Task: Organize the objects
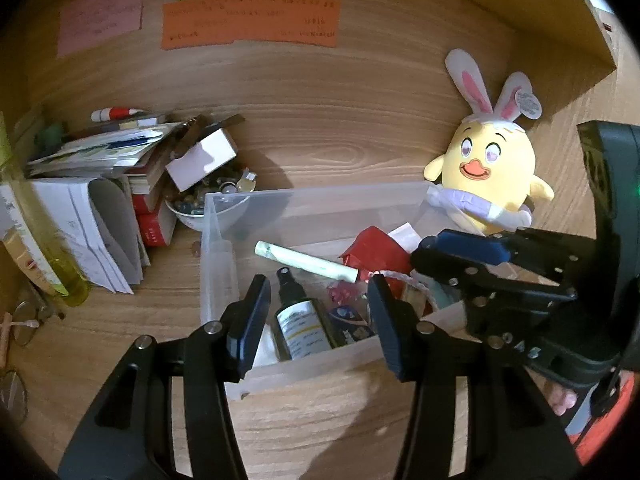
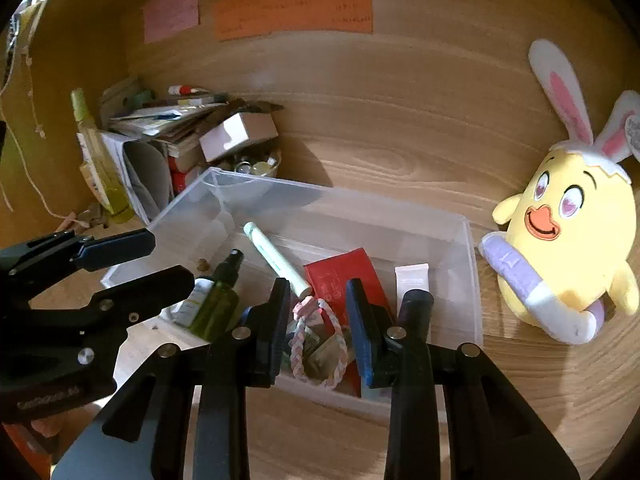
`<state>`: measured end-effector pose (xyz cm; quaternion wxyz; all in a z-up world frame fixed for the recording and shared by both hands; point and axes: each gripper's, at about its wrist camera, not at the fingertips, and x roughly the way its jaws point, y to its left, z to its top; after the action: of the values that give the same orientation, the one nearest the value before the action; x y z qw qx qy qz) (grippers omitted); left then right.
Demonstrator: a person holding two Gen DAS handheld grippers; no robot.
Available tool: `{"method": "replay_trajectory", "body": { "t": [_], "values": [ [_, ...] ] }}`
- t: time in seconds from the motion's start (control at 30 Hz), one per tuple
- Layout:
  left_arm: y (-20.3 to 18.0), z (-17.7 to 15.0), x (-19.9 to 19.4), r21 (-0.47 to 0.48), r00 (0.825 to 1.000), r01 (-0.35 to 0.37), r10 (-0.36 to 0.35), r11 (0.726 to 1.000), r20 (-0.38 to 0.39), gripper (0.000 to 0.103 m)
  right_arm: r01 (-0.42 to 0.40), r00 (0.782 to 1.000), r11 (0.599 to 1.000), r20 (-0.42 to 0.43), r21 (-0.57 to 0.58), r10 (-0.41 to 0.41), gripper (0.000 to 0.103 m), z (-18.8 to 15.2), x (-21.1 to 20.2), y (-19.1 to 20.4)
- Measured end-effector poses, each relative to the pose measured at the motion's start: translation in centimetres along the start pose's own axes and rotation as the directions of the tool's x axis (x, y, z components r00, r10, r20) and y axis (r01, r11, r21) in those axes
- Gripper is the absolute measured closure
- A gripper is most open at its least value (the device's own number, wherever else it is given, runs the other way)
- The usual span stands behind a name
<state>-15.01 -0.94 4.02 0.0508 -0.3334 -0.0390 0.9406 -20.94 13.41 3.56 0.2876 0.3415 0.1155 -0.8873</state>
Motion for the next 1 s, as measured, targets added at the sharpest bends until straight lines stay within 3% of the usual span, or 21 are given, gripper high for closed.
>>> {"method": "replay_trajectory", "body": {
  "t": [0.3,0.5,0.57,0.67,1.0],
  "values": [
    [0.4,-1.3,-2.5,0.006,0.999,-0.015,0.014,1.000,0.042,0.039,0.008,0.999,1.000,0.040,-0.014,-0.008,0.066,-1.3,-3.1,-0.2],
    [-0.1,-2.3,-4.1,0.024,0.996,-0.043,0.041,0.999,0.081,0.024,0.011,0.996,1.000,0.088,-0.003,-0.011,0.044,-2.2,-5.4,-0.4],
    [-0.2,-2.7,-4.5,0.024,0.994,-0.058,0.055,0.998,0.092,0.014,0.017,0.994,1.000,0.105,-0.006,-0.016,0.035,-2.7,-6.2,-0.3],
    [-0.2,-3.1,-4.9,0.015,0.993,-0.066,0.065,0.998,0.099,0.009,0.022,0.992,1.000,0.123,-0.011,-0.020,0.023,-3.3,-7.0,-0.1],
    [-0.2,-4.8,-4.8,0.001,0.995,-0.060,0.060,0.998,0.076,0.006,0.018,0.990,1.000,0.139,-0.025,-0.014,0.018,-5.4,-8.3,0.5]
  ]
}}
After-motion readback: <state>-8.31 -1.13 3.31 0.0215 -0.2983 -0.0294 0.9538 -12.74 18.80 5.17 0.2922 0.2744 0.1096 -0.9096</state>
